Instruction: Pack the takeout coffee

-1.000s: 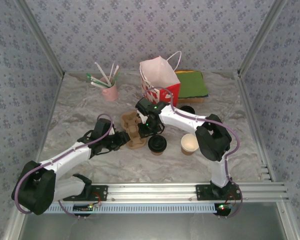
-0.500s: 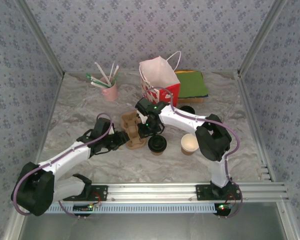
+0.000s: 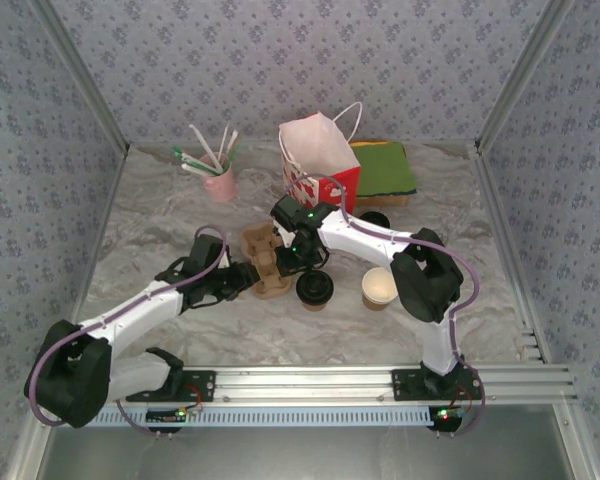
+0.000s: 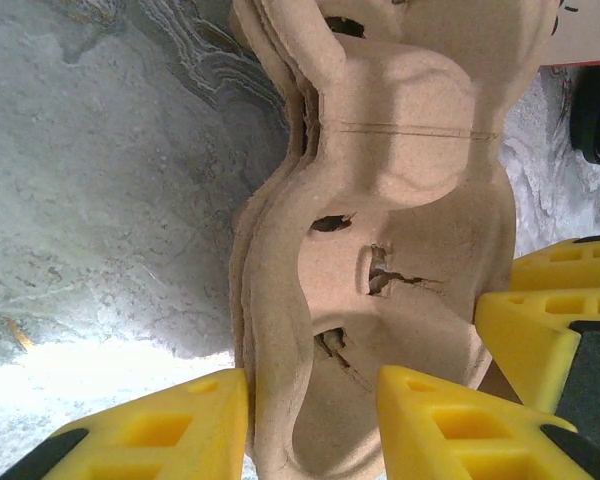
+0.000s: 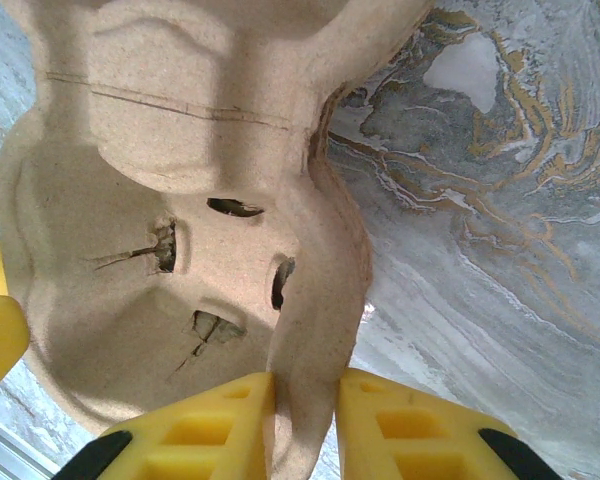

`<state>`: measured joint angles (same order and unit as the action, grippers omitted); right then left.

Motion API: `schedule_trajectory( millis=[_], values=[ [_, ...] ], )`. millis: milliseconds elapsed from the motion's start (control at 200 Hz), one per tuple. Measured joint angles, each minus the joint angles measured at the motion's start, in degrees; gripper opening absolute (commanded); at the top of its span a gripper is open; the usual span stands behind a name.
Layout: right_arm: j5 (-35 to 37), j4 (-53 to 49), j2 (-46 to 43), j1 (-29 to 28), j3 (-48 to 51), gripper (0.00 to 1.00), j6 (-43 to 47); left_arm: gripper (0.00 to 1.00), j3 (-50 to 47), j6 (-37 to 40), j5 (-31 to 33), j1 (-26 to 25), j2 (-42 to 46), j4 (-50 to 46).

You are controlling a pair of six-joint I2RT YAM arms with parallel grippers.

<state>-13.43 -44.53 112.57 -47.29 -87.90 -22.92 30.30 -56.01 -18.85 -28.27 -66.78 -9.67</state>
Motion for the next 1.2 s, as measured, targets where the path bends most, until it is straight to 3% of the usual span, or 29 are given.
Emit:
schedule_trajectory(
  millis=[1199],
  values=[
    [-0.46,0.0,-0.02,0.35,0.0,0.26,-0.22,0.37,-0.7,-1.07,-2.19,0.0,-0.46,3.52]
  ],
)
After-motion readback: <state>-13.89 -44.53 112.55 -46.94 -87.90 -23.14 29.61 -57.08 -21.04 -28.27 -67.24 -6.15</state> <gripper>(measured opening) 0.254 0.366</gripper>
